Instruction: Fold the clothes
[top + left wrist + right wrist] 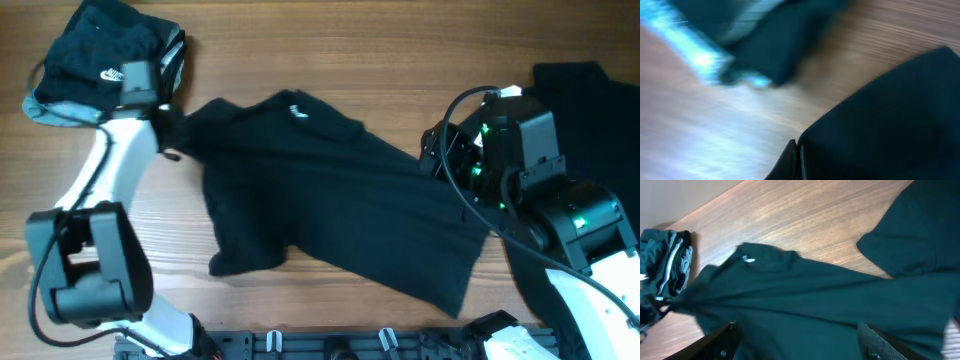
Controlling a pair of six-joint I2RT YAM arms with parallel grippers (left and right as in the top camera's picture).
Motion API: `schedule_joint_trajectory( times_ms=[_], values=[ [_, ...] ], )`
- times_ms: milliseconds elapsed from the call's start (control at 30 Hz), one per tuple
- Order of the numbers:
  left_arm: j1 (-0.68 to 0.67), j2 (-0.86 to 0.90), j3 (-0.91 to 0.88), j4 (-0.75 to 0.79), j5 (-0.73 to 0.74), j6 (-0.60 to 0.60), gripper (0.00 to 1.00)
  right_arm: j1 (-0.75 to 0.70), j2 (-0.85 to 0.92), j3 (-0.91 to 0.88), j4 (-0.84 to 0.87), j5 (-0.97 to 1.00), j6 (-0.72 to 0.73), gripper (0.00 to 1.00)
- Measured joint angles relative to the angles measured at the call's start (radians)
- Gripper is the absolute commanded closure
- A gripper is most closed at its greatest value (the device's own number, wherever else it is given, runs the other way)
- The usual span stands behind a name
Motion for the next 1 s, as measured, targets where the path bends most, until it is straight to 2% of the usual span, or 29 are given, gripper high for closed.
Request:
schedule_joint_trajectory(
  times_ms=[167, 200, 267, 300, 333, 467, 500, 600, 633, 667, 833, 1000],
  values=[
    [0.15, -0.142, 0.0, -0.014, -0.025, 0.0, 0.96, -0.023, 0.009, 0.0, -0.014, 0.053, 0.005, 0.13],
    [0.172, -0.193, 0.0, -0.023, -0.028, 0.0, 0.79, -0.054, 0.036, 0.0, -0.014, 0.067, 0.007, 0.12],
    [0.226, -0.275, 0.0, -0.037, -0.028, -0.002, 0.34, -0.113, 0.122, 0.0, -0.007, 0.08, 0.001, 0.12],
    [0.247, -0.302, 0.0, -0.04, -0.023, -0.005, 0.27, -0.143, 0.176, 0.0, 0.01, 0.083, -0.011, 0.16],
    [0.249, -0.309, 0.0, -0.041, -0.011, -0.004, 0.25, -0.164, 0.21, 0.0, 0.022, 0.086, -0.021, 0.23],
    [0.22, -0.316, 0.0, -0.09, 0.095, -0.008, 0.29, -0.245, 0.421, 0.0, 0.092, 0.07, -0.053, 0.42],
    [0.209, -0.316, 0.0, -0.1, 0.113, -0.008, 0.31, -0.266, 0.489, 0.0, 0.123, 0.054, -0.07, 0.5],
    [0.154, -0.323, 0.0, -0.152, 0.198, -0.007, 0.41, -0.313, 0.624, 0.0, 0.181, 0.002, -0.098, 0.84],
    [0.127, -0.327, 0.0, -0.18, 0.229, -0.006, 0.44, -0.337, 0.694, 0.0, 0.203, -0.021, -0.116, 0.92],
    [0.098, -0.327, 0.0, -0.194, 0.257, -0.006, 0.39, -0.356, 0.738, 0.0, 0.213, -0.039, -0.123, 0.96],
    [-0.05, -0.329, 0.0, -0.244, 0.323, -0.005, 0.36, -0.44, 0.897, 0.0, 0.327, -0.125, -0.14, 0.96],
    [-0.112, -0.329, 0.0, -0.243, 0.333, -0.005, 0.36, -0.458, 0.922, 0.015, 0.329, -0.139, -0.166, 0.96]
  ],
)
